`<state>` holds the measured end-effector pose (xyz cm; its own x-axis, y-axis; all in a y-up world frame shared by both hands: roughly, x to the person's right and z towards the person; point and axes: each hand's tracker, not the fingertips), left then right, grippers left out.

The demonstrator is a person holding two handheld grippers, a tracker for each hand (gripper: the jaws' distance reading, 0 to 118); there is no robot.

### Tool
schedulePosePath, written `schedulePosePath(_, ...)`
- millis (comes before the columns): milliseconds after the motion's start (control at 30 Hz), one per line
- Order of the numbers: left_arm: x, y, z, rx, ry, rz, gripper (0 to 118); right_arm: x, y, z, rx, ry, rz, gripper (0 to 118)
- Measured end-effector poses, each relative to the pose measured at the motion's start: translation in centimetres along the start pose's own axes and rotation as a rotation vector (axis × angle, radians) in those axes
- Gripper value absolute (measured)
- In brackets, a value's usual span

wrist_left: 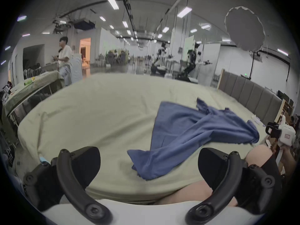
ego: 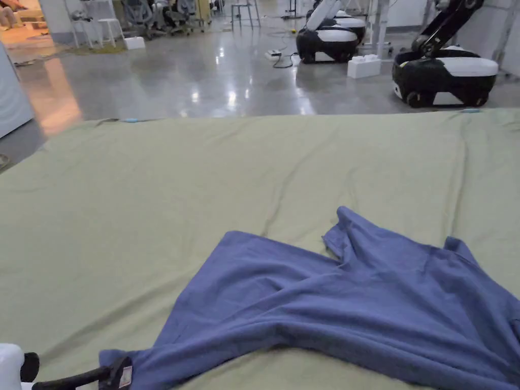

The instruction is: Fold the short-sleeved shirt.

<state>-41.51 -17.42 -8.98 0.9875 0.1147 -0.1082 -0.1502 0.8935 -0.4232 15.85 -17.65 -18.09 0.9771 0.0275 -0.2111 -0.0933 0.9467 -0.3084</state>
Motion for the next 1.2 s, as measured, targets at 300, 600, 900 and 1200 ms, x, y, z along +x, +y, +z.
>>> schedulePosePath(300, 0.2, -0.2, 0.9, 0.017, 0.007, 0.134, 0, -4.7, 5.0, 2.3, 0.072, 0.050, 0.013, 3)
schedulePosePath(600, -2.1, -1.9, -7.6, -0.119, 0.019, 0.312, 118, -4.4, 2.2, 0.4, 0.036, -0.009, 0.030, 3)
schedulePosePath(900, -1.2, -3.6, -10.8, -0.284, 0.041, 0.242, 10, -3.5, 1.1, -0.5, -0.001, -0.021, -0.006, 3)
schedulePosePath(1200, -1.1, -2.6, -8.5, -0.122, 0.023, 0.154, 10, -5.2, 4.2, -4.9, -0.105, 0.113, 0.177, 3)
